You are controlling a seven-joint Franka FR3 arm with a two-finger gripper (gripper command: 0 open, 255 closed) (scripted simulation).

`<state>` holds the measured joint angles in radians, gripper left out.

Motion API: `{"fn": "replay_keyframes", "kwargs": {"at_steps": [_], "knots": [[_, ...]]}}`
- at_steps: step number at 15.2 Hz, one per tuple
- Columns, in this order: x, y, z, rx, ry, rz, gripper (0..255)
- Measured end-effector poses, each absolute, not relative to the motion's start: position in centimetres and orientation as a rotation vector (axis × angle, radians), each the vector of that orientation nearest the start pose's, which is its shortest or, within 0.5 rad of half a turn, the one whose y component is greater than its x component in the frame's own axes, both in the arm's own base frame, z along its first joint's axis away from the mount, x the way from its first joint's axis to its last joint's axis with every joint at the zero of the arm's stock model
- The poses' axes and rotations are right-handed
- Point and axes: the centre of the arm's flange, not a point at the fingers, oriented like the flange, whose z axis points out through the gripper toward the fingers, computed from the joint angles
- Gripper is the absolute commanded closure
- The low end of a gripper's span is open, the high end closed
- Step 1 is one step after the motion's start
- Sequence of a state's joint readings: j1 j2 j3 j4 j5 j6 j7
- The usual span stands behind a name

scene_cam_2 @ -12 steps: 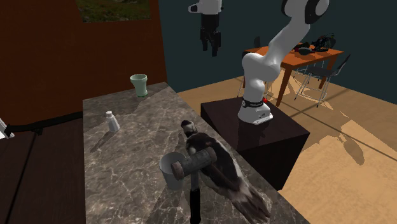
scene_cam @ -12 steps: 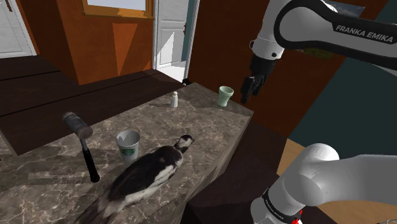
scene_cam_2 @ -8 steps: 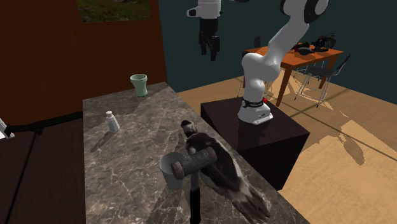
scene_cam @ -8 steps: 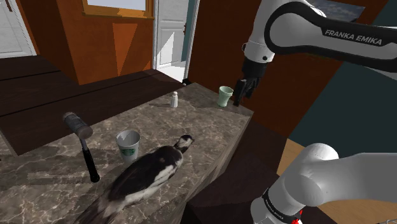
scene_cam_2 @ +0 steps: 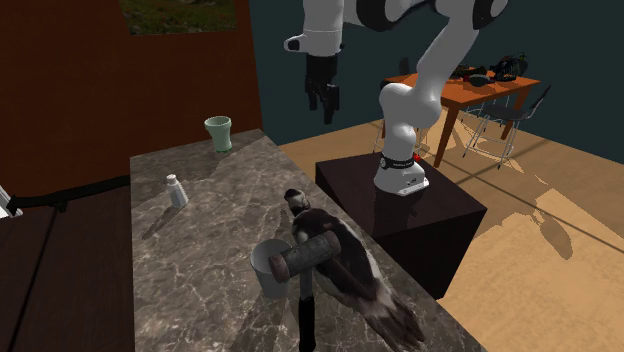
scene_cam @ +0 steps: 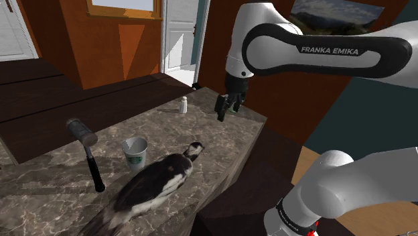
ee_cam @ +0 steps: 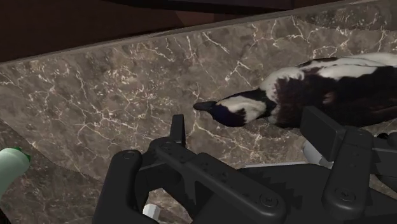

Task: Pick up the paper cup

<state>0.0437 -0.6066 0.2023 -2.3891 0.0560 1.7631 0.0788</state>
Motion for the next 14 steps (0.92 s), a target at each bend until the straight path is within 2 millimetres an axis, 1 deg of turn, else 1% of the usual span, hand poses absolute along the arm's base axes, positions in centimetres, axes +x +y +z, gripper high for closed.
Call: {"fn": "replay_keyframes", "kwargs": {"at_steps": [1, 3, 4, 5, 8, 9, 10, 11, 13, 14], "knots": [[35.8, 11.5, 52.0, -3.202, -0.192, 0.028, 0], [37.2, 13.8, 50.8, -3.206, -0.195, 0.023, 0], [37.8, 14.5, 50.3, -3.209, -0.196, 0.019, 0], [38.3, 15.6, 49.4, -3.211, -0.197, 0.018, 0], [40.5, 18.8, 47.6, -3.217, -0.201, 0.008, 0], [40.9, 19.9, 47.5, -3.22, -0.202, 0.005, 0], [41.3, 20.9, 46.8, -3.222, -0.203, 0.003, 0], [42.2, 22.1, 46.2, -3.224, -0.205, -0.001, 0], [43.5, 23.8, 45.1, -3.229, -0.207, -0.007, 0], [44.1, 25.1, 44.7, -3.231, -0.21, -0.01, 0]]}}
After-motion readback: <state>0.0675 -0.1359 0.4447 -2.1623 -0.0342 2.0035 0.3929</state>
